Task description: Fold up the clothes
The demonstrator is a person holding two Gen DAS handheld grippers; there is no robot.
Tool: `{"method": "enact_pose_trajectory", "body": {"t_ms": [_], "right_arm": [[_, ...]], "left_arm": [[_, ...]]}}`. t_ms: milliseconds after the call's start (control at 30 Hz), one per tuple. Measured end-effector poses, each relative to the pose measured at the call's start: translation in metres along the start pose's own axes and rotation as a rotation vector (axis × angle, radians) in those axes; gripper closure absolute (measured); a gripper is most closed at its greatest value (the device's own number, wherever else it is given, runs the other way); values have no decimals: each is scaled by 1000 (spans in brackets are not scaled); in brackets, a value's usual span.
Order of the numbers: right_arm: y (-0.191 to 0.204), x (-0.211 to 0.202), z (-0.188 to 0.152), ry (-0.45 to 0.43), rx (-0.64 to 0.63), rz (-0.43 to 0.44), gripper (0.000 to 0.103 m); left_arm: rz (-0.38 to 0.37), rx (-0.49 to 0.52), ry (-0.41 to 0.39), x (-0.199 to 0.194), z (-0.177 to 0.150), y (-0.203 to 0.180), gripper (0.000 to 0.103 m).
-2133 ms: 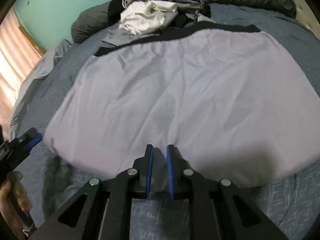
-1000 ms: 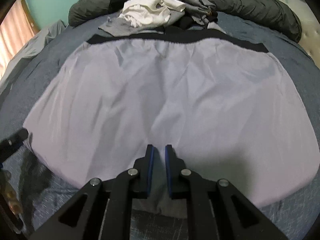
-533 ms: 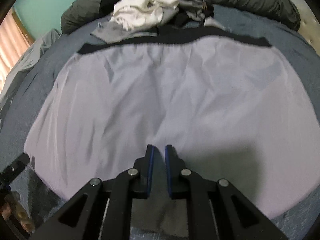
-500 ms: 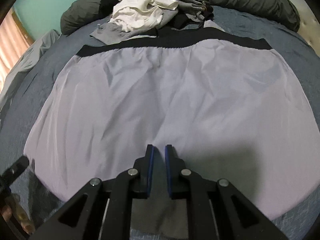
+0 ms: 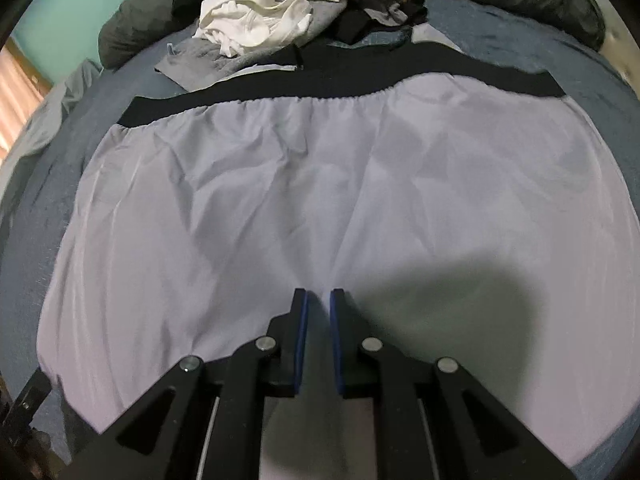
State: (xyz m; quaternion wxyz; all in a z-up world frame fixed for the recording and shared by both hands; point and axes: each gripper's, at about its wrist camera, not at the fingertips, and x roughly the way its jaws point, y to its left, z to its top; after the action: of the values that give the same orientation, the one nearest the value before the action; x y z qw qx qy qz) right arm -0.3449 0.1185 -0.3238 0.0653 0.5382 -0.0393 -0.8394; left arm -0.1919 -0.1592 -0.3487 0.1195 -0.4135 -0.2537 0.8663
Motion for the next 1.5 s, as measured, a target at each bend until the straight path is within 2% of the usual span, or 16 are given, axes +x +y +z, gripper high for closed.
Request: {"method": "enact_pose_trajectory", "body": {"t_ms": [467,567,733,867,967,1067,1133,1367,1500], "right_arm": [[-10,27,90,-13,41,-56,94],[-13,36,98,12,46,-63,94],[-11,30,104,-25,29,-66,94],[-12,7,88,-46,20,-6,94],[-18,-23,70,-81,24,78,93],[-19,-45,42,-113,0,124,91],[-37,-60,16,-122,27,153,91],[-95,-88,-59,-164,161,122,90],[-113,-104,-86,-219,192,143,89]], "left_arm": [[-4,-16,0,0,3,6,39],[-1,-18,7,2,3,7,39],[4,-27,9,2,3,9,39],[-1,-53,9,2,2,13,33],[-12,-90,15,0,0,17,33],[3,-78,0,-6,-2,14,33],[7,-78,-6,-8,-4,13,33],[-15,-98,-12,-19,-17,7,33],[-38,-151,1,-20,-26,5,32]]}}
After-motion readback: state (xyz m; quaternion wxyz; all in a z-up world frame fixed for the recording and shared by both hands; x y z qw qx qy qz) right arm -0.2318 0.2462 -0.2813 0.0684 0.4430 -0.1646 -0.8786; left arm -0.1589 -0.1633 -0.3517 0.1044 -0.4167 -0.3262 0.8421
